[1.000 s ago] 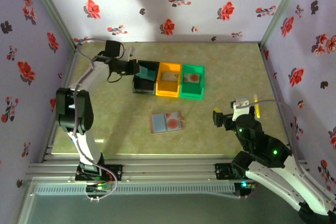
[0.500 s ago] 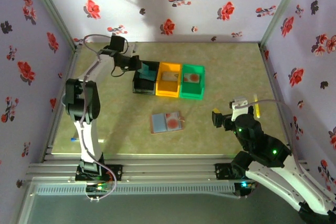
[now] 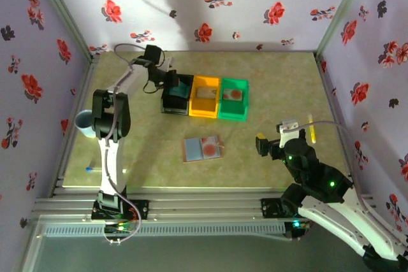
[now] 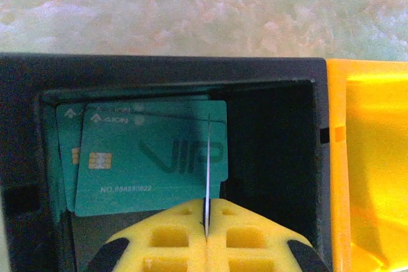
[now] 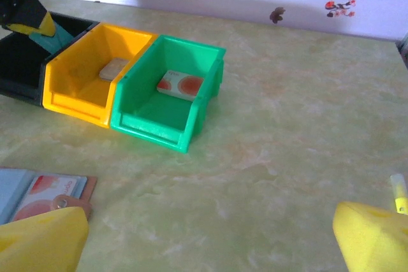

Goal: Take the credit cards out of the card holder

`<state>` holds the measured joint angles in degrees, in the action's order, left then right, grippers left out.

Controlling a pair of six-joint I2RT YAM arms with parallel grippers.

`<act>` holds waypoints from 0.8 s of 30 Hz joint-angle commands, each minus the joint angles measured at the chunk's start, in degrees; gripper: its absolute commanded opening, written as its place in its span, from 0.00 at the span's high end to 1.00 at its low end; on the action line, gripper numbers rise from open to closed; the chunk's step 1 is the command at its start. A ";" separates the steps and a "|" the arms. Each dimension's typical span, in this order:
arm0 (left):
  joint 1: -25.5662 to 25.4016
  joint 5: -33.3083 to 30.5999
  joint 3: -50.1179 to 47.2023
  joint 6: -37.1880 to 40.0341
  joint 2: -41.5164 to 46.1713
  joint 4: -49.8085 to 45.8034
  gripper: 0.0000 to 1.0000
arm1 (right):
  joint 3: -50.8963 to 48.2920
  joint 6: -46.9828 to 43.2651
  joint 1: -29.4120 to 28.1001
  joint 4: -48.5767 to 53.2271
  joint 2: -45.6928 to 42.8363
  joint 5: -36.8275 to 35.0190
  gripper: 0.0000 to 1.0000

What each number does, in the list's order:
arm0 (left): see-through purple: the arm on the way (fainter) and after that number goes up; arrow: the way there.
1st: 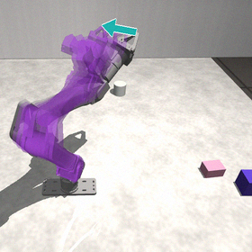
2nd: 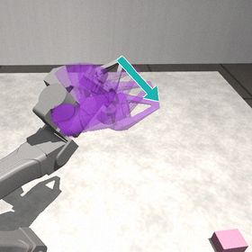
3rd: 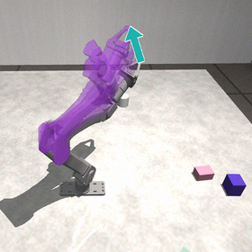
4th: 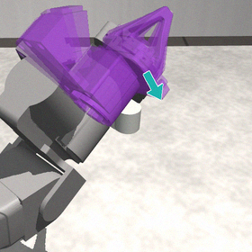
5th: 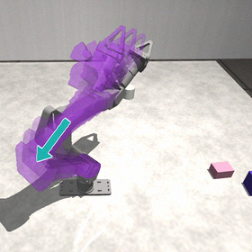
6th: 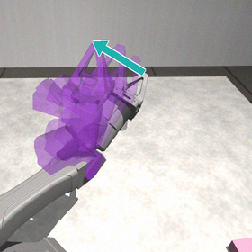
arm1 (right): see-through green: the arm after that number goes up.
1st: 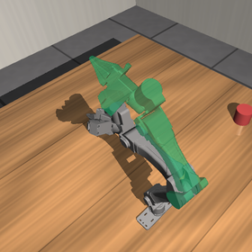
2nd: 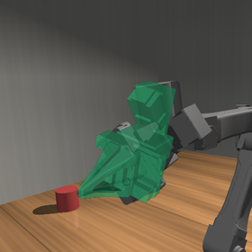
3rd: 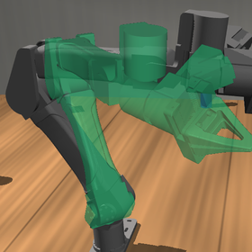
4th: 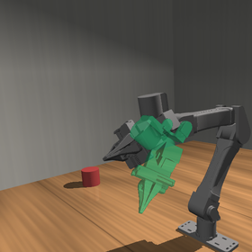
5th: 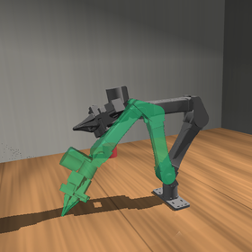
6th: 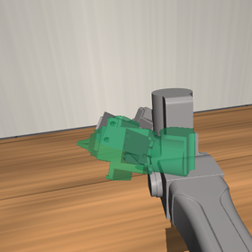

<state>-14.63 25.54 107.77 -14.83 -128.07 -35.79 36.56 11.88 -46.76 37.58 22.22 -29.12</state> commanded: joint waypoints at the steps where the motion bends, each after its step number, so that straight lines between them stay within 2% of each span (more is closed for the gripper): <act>1: -0.12 0.89 3.54 -0.81 -1.92 -2.08 1.00 | -0.43 -1.66 0.51 -1.55 0.62 1.14 0.01; 16: -0.04 -0.30 5.75 -0.11 -5.17 -3.84 1.00 | -0.53 -2.04 1.04 -2.08 1.22 2.22 0.01; 24: 0.10 -1.26 6.91 0.24 -5.52 -4.89 0.94 | -0.61 -2.04 1.12 -2.08 1.36 2.24 0.01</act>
<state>-14.63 25.47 112.90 -14.85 -132.49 -38.50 36.34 10.87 -46.00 37.17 23.33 -26.96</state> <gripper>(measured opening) 0.065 0.993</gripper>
